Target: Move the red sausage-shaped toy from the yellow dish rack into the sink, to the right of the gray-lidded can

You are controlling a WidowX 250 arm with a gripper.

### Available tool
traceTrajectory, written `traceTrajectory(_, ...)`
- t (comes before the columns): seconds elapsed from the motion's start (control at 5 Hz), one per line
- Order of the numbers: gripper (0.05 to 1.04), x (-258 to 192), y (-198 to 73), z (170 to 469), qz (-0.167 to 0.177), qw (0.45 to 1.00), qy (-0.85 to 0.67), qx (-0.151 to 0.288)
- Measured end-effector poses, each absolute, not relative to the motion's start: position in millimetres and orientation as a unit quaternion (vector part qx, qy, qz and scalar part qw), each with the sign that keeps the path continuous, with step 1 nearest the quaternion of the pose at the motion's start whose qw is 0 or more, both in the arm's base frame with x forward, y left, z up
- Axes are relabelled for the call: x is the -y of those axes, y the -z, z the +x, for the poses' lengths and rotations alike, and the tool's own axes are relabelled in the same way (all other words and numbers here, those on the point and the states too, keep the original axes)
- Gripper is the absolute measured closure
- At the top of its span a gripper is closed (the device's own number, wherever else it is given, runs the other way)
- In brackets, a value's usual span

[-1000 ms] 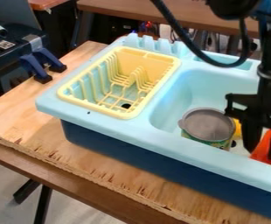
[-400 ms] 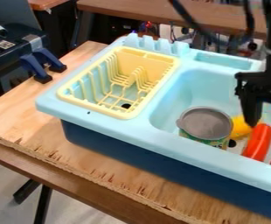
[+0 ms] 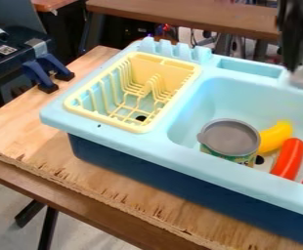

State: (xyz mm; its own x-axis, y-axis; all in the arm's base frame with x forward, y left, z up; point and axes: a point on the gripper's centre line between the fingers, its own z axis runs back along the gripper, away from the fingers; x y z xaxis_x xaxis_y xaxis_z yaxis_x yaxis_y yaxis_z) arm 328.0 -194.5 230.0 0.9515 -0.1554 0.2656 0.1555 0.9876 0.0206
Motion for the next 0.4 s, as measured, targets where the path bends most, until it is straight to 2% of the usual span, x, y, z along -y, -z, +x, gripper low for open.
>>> traceTrajectory(0.2,0.081,180.3,-225.4,317.6,0.052,0.992,0.033,0.107)
traceTrajectory(0.4,0.081,178.0,-225.0,318.7,0.054,0.992,0.027,0.107)
